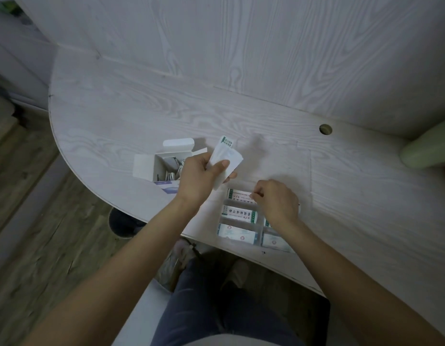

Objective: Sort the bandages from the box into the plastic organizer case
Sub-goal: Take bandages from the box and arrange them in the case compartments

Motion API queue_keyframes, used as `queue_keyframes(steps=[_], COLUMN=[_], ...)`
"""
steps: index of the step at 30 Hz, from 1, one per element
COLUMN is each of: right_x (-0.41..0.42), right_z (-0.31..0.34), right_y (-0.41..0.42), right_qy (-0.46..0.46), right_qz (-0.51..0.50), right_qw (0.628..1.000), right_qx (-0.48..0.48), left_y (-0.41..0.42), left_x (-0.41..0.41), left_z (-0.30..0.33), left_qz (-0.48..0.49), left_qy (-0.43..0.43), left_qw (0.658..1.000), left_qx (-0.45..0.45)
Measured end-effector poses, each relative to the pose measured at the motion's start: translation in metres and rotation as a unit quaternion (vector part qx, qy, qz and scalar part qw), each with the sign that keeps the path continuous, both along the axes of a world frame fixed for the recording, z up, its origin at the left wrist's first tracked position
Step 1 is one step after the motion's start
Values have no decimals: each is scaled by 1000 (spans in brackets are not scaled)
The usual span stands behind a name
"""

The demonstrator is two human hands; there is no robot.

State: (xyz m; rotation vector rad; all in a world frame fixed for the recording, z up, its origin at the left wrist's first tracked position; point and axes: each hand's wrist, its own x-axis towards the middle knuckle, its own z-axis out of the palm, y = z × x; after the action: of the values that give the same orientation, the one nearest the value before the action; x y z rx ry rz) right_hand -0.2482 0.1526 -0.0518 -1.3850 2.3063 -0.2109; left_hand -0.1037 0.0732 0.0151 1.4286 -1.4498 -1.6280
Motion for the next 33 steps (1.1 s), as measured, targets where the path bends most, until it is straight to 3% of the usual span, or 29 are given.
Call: queue_keyframes(steps=[4, 8, 14, 28, 29, 31, 33], right_x=[1, -7, -2, 3, 1, -4, -9], right_z=[1, 7, 15, 14, 17, 29, 47], right_y=[2, 3, -5, -5, -5, -8, -11], right_qy=[62, 46, 78, 28, 8, -127, -309], right_qz=[50, 8, 34, 2, -11, -66, -103], right_qw=[997, 999, 992, 996, 998, 988, 935], right_qx=[3, 28, 95, 88, 57, -51, -141], left_y=[1, 1, 3, 5, 5, 4, 3], left_x=[-3, -4, -9, -7, -7, -7, -8], left_z=[-1, -1, 4, 6, 7, 7, 6], left_qz=[4, -5, -17, -27, -27, -30, -35], left_qy=[22, 16, 42, 44, 47, 50, 42], left_qw=[1000, 1000, 999, 999, 999, 998, 999], left_qx=[11, 6, -4, -5, -4, -4, -4])
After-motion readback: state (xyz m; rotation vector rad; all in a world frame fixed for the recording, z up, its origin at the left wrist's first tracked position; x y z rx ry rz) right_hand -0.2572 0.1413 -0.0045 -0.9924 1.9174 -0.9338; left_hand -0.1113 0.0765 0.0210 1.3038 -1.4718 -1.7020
